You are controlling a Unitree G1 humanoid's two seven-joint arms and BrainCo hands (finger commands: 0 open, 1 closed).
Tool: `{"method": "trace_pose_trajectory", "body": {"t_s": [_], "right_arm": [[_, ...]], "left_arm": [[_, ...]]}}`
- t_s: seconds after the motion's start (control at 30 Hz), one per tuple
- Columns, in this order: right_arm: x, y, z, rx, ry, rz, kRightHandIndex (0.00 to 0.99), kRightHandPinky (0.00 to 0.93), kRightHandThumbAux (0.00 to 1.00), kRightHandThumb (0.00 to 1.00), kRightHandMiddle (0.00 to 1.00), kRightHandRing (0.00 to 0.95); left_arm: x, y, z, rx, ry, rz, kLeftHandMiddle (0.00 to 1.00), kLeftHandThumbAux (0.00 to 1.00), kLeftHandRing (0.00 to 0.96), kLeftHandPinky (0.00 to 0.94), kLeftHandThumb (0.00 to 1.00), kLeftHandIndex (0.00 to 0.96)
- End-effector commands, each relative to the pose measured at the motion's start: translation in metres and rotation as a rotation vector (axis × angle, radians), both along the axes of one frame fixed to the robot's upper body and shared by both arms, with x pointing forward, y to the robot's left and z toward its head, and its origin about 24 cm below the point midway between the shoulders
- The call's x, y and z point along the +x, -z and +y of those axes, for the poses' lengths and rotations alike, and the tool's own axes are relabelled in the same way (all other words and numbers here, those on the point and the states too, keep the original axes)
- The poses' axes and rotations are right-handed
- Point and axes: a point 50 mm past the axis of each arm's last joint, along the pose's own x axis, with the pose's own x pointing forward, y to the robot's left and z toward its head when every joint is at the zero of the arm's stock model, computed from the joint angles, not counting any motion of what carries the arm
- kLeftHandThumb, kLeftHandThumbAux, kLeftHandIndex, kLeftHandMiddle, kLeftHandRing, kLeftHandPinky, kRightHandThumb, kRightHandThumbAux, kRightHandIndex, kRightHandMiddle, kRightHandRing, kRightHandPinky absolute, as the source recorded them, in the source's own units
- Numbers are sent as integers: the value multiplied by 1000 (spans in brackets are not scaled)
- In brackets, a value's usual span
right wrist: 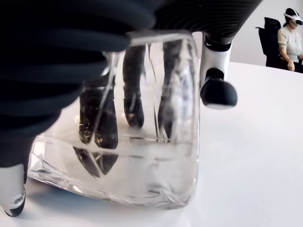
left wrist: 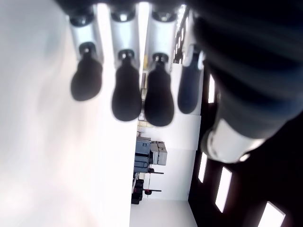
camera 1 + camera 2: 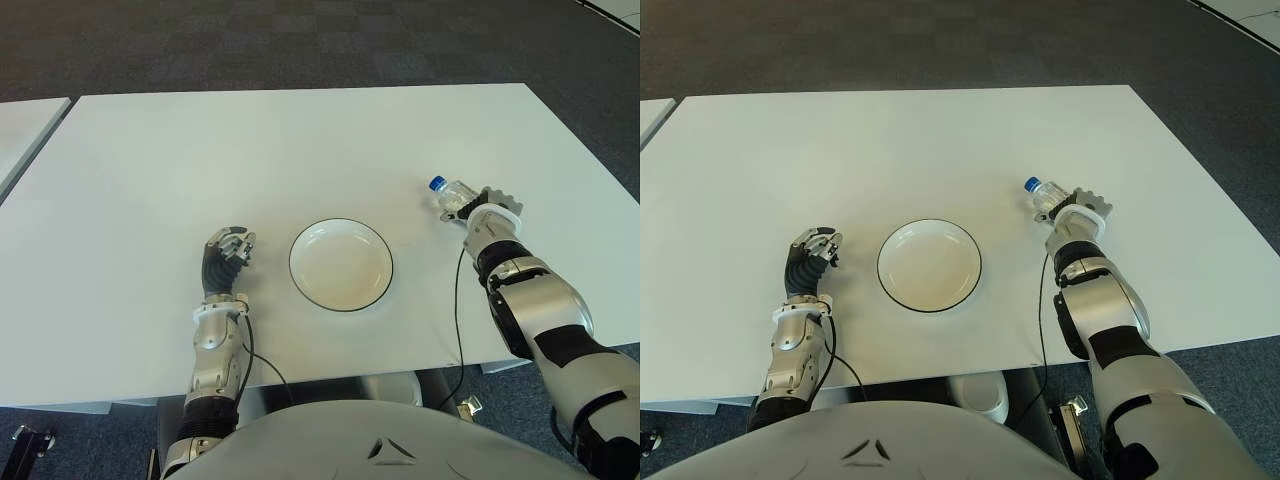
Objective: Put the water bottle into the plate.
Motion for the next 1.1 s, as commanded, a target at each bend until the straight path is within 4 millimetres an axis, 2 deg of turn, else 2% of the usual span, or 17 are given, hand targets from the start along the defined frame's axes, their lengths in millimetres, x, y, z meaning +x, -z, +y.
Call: {"method": "trace_pose_trajectory", "body": {"t_s": [0.03,0.37,0.6,0.93,1.1], "right_arm": [[-42,58,14,184,84,177,434,884,727,691,853,875],[-35,54,15,384,158,-75,435,893,728,691,872,881],[-26,45,17,695,311,-336,436,843,729,692,849,851],[-18,39,19,1020,421,-521,436,834,729,694,823,827],[-16,38,21,1424,554,-646,437,857,728,696,836,839]], "left_arm": [[-5,8,2,-11,-23,53,714,718,710,715,706,435],[-5,8,2,-15,-28,36,715,718,712,715,706,435],[-5,8,3,-8,-29,29,722,718,717,722,706,435],[-5,9,3,-13,-32,34,714,718,710,710,706,435],[-5,9,4,-13,-36,32,718,718,714,717,706,435]]}}
